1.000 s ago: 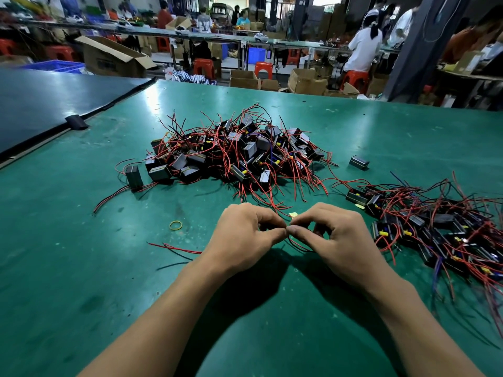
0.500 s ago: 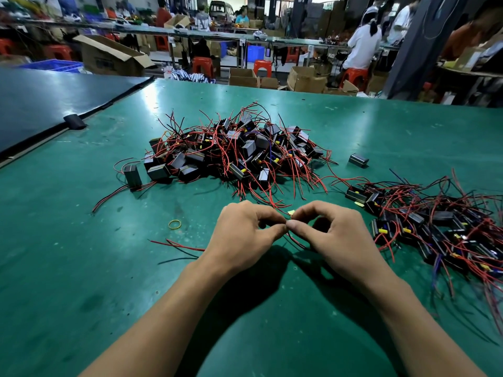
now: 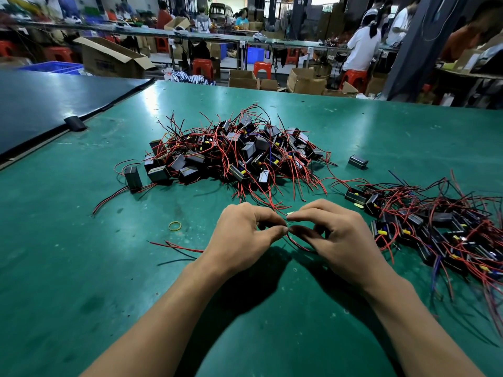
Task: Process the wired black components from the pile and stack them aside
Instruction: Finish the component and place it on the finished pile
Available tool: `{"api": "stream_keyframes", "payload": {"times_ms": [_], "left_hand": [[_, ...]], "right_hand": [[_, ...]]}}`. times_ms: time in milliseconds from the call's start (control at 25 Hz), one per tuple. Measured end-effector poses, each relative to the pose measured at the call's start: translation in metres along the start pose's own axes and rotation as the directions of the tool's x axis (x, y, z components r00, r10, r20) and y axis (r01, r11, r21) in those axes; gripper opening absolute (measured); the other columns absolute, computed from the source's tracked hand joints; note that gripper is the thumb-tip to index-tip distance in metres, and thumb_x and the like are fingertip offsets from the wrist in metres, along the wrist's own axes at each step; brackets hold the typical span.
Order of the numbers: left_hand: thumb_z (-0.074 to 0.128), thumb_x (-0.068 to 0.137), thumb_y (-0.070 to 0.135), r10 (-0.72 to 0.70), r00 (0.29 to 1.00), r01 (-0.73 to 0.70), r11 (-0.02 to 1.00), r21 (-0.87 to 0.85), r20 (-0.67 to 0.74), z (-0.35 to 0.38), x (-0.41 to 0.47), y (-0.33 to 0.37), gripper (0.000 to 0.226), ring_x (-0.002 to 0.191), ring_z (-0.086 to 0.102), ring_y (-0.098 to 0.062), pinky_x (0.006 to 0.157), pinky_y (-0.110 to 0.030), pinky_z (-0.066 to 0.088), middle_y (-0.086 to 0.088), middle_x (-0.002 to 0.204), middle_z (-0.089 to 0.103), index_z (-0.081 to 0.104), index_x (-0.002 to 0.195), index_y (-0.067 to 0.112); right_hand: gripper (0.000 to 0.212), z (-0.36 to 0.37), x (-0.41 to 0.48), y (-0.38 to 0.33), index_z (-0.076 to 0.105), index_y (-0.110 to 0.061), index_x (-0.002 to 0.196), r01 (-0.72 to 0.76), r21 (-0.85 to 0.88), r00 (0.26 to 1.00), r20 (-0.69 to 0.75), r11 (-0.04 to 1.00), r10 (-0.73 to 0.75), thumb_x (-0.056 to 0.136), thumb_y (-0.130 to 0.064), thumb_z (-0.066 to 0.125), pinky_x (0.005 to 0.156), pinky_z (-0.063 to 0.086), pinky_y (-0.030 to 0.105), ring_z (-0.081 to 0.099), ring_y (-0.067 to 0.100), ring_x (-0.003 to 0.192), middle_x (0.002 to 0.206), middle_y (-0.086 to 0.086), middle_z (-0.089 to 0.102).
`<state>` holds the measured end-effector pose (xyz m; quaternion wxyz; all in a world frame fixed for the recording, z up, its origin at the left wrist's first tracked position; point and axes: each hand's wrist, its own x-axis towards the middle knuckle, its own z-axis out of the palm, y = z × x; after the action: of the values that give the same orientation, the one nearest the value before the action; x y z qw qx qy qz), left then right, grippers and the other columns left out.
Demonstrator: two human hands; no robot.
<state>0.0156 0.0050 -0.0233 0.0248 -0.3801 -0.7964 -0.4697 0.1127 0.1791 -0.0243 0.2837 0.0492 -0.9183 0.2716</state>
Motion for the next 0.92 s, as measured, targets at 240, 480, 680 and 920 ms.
{"api": "stream_keyframes", "payload": {"times_ms": [240, 480, 680, 920], "left_hand": [[0.081, 0.078, 0.026, 0.048, 0.999, -0.048, 0.998, 0.034, 0.004, -0.002, -0.001, -0.001, 0.004, 0.069, 0.058, 0.006, 0.065, -0.005, 0.037, 0.027, 0.058, 0.059, 0.079, 0.082, 0.026], [0.08, 0.077, 0.031, 0.102, 0.994, -0.099, 0.99, 0.099, -0.03, -0.001, -0.004, 0.005, 0.007, 0.073, 0.057, -0.005, 0.076, -0.03, 0.047, 0.033, 0.056, 0.051, 0.078, 0.083, 0.031], [0.078, 0.078, 0.032, 0.14, 0.99, -0.134, 0.979, 0.152, -0.023, 0.0, -0.006, 0.006, 0.006, 0.074, 0.055, -0.012, 0.076, -0.046, 0.049, 0.032, 0.057, 0.047, 0.078, 0.084, 0.031], [0.074, 0.077, 0.035, 0.081, 0.996, -0.075, 0.99, 0.121, -0.048, 0.0, -0.002, -0.003, 0.01, 0.073, 0.054, 0.008, 0.067, -0.008, 0.036, 0.024, 0.059, 0.056, 0.079, 0.084, 0.029]], "right_hand": [[0.018, 0.0, 0.002, -0.001, 0.078, -0.027, 0.096, -0.008, 0.001, 0.999, 0.033, 1.0, 0.008, 0.089, -0.041, 0.069, 0.059, 0.052, 0.041, 0.06, 0.011, 0.066, 0.091, -0.016, 0.067], [0.007, 0.004, 0.001, -0.009, 0.07, -0.025, 0.085, -0.151, -0.014, 0.988, 0.039, 0.989, 0.151, 0.09, -0.029, 0.071, 0.065, 0.049, 0.034, 0.058, 0.01, 0.066, 0.078, -0.015, 0.064], [0.019, 0.01, 0.004, -0.011, 0.07, -0.016, 0.071, -0.461, 0.228, 0.887, 0.127, 0.857, 0.444, 0.089, -0.022, 0.072, 0.053, 0.035, 0.016, 0.043, 0.001, 0.052, 0.057, -0.008, 0.058], [0.01, -0.003, 0.002, -0.009, 0.077, -0.026, 0.088, -0.367, 0.205, 0.922, 0.21, 0.907, 0.325, 0.093, -0.021, 0.07, 0.063, 0.047, 0.026, 0.059, 0.011, 0.064, 0.073, -0.011, 0.071]]}}
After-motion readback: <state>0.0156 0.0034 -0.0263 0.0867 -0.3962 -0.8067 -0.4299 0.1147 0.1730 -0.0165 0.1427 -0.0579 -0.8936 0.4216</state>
